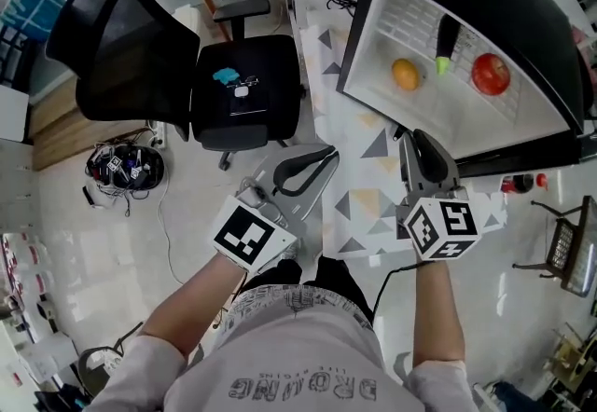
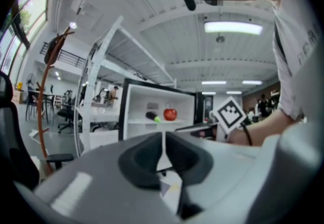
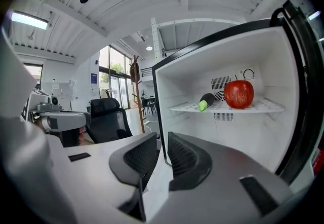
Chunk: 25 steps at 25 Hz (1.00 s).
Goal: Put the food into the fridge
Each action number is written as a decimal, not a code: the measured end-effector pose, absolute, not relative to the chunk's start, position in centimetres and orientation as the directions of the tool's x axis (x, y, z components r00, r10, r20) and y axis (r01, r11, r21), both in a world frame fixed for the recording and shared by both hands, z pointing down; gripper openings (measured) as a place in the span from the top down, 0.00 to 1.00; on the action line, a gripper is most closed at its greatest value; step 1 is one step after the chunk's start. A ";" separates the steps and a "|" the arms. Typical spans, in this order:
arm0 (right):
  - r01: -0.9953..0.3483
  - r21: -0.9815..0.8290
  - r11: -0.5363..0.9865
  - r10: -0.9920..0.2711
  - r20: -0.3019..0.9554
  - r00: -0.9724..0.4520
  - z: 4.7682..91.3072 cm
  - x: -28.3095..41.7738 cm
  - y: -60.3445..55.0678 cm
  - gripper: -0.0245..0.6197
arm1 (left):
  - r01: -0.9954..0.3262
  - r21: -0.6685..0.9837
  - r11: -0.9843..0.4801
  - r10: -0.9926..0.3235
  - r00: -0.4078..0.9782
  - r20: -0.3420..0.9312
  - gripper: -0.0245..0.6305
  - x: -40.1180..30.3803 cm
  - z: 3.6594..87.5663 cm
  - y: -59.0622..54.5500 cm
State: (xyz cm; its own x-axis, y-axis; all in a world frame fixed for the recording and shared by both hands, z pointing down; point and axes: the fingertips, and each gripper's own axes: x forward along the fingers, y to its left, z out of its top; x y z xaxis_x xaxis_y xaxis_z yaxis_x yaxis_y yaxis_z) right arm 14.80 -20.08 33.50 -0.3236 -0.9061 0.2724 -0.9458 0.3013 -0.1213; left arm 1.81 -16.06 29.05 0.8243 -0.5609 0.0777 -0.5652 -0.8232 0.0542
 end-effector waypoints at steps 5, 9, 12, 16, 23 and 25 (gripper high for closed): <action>-0.951 -0.108 0.289 -0.918 0.249 -0.308 32.1 14.2 -18.5 0.89 | -0.545 0.054 -0.837 -0.541 0.838 0.072 0.93 1.6 28.4 -15.3; -0.954 -0.112 0.279 -0.925 0.237 -0.298 31.4 13.9 -17.4 0.91 | -0.523 0.039 -0.851 -0.519 0.850 0.086 0.93 1.5 28.4 -14.7; -0.952 -0.126 0.278 -0.925 0.230 -0.301 31.0 13.7 -16.4 0.92 | -0.512 0.034 -0.859 -0.508 0.858 0.082 0.93 1.6 28.2 -14.3; -0.949 -0.159 0.271 -0.930 0.213 -0.301 30.3 13.5 -15.3 0.94 | -0.490 0.023 -0.871 -0.486 0.868 0.102 0.93 1.6 28.4 -13.6; -0.951 -0.171 0.257 -0.938 0.193 -0.289 29.3 13.9 -13.5 0.95 | -0.470 0.020 -0.883 -0.467 0.881 0.080 0.93 2.0 27.8 -12.9; -0.951 -0.171 0.256 -0.938 0.194 -0.287 29.3 14.0 -13.1 0.95 | -0.464 0.016 -0.886 -0.461 0.882 0.096 0.93 1.9 28.1 -12.7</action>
